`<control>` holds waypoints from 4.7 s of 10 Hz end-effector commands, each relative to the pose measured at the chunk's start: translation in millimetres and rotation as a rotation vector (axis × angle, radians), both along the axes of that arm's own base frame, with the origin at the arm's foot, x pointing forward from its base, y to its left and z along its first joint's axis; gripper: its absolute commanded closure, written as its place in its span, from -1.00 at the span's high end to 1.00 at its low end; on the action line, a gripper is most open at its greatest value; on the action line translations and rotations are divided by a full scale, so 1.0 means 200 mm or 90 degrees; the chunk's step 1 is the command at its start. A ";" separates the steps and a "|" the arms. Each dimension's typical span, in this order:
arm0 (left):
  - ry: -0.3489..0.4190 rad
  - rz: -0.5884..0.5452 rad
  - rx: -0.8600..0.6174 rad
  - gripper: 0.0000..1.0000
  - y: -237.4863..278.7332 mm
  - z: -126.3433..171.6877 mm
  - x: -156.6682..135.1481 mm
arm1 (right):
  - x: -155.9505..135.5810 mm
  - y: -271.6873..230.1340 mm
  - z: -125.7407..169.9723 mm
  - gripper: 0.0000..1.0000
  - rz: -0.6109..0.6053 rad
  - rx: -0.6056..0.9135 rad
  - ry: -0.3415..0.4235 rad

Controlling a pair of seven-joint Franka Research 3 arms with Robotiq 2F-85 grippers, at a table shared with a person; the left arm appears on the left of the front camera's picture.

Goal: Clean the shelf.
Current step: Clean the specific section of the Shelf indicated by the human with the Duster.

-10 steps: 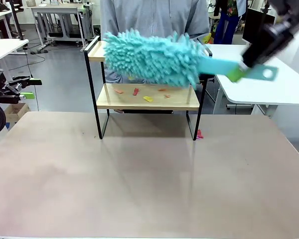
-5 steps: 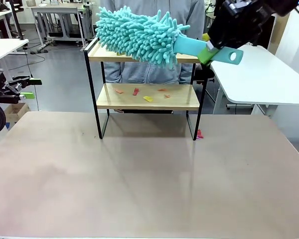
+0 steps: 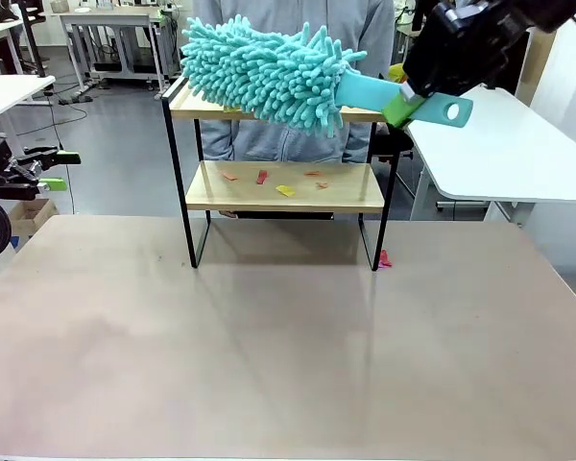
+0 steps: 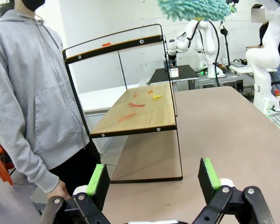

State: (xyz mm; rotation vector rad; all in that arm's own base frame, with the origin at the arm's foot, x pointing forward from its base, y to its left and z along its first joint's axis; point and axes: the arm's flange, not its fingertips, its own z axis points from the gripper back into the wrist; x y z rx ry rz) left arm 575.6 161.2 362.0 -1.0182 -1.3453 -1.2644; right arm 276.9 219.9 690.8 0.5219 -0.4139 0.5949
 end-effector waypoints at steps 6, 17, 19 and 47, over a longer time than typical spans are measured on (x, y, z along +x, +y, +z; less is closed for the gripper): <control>-0.003 0.002 0.004 1.00 -0.01 0.01 -0.01 | 0.43 0.76 0.23 -0.74 -0.210 -0.025 -0.038; -0.003 0.002 0.004 1.00 -0.01 0.01 -0.01 | 0.42 1.20 0.14 -0.74 -0.307 -0.124 -0.045; -0.003 0.002 0.004 1.00 -0.01 0.01 -0.01 | 0.45 1.23 0.14 -0.74 -0.312 -0.128 -0.038; -0.003 0.002 0.004 1.00 -0.01 0.01 -0.01 | 0.60 1.41 -0.14 -0.74 -0.495 -0.144 0.032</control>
